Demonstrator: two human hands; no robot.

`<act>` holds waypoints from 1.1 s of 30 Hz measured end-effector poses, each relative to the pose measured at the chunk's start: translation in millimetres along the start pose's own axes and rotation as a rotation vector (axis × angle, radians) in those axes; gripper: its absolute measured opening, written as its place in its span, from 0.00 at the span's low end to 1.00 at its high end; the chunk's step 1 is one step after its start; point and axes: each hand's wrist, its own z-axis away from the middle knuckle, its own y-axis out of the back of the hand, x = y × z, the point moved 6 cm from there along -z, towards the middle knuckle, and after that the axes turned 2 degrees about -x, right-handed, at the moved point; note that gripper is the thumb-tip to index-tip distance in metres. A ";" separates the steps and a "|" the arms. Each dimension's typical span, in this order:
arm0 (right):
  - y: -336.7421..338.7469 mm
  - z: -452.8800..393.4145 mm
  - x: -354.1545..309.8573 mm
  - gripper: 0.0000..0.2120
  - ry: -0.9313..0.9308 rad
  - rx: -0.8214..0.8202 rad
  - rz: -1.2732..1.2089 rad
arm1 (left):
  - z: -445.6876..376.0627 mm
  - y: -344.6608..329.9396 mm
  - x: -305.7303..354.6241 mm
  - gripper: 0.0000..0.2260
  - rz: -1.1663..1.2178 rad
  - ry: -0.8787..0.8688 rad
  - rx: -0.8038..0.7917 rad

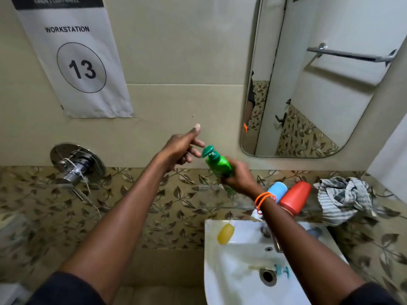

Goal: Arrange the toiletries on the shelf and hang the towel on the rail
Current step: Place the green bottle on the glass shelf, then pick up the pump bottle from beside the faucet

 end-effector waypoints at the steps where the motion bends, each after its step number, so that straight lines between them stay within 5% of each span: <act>1: 3.3 -1.1 7.8 0.23 -0.087 -0.041 -0.190 | -2.7 -3.0 -3.0 0.24 0.056 -0.008 0.041; 3: 0.2 1.0 15.9 0.24 -0.196 -0.200 -0.504 | -2.0 -20.9 -21.2 0.15 -0.030 0.008 0.012; 7: -7.0 -5.5 10.4 0.24 -0.197 -0.389 -0.551 | 4.7 -72.4 -65.1 0.20 -0.236 -0.063 -0.210; 15: -1.9 -2.0 3.2 0.26 -0.195 -0.453 -0.480 | 7.3 -86.4 -92.7 0.20 -0.145 -0.125 -0.048; 18: 27.9 10.6 4.6 0.35 -0.114 -0.375 -0.255 | 20.0 -80.9 -111.0 0.19 -0.255 -0.036 0.263; 21: 72.1 31.8 24.8 0.35 -0.021 -0.275 0.185 | 51.5 -90.6 -133.1 0.07 -0.322 0.029 0.539; 23: 76.7 53.7 44.0 0.35 -0.059 -0.461 0.452 | 63.8 -116.6 -145.3 0.02 -0.295 0.114 0.467; 27: 48.9 81.8 63.8 0.37 -0.039 -0.725 0.875 | 70.8 -197.6 -151.3 0.05 0.008 0.299 -0.043; 29: 40.9 80.3 64.8 0.32 0.017 -0.675 0.901 | 69.9 -224.7 -140.5 0.03 0.182 0.329 -0.179; 33: 55.2 65.1 59.4 0.27 0.085 -0.411 0.729 | 52.4 -233.3 -126.2 0.08 0.254 0.270 -0.093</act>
